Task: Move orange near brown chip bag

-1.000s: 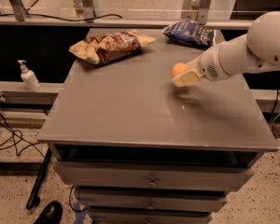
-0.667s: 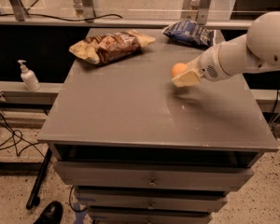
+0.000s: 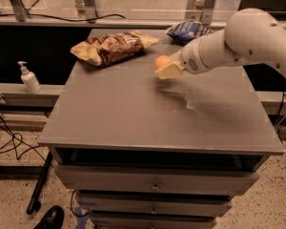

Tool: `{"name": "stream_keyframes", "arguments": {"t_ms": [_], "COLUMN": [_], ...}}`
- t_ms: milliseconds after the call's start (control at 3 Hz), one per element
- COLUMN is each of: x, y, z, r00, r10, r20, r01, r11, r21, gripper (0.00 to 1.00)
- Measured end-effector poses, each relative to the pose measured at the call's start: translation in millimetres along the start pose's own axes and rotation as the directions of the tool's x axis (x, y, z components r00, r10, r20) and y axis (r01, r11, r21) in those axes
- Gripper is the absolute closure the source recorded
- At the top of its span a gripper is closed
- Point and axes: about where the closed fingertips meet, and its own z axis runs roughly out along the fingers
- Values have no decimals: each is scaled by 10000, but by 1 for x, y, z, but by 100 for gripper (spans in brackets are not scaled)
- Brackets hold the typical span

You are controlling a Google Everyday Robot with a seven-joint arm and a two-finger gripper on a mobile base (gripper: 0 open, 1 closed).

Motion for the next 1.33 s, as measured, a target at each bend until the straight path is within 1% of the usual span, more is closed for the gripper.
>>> {"name": "stream_keyframes", "arguments": {"t_ms": [333, 667, 1000, 1333], "x": [-27, -46, -60, -70], "y": [6, 15, 21, 22], "z": [30, 57, 83, 101], "r00": [9991, 9978, 9963, 9950], "r10": [-89, -308, -609, -782], "r20": [419, 590, 605, 619], "r01": [100, 330, 635, 814], "r11": [9996, 9988, 9971, 9954], "r21": [-255, -373, -409, -512], "gripper": [100, 100, 100, 83]}}
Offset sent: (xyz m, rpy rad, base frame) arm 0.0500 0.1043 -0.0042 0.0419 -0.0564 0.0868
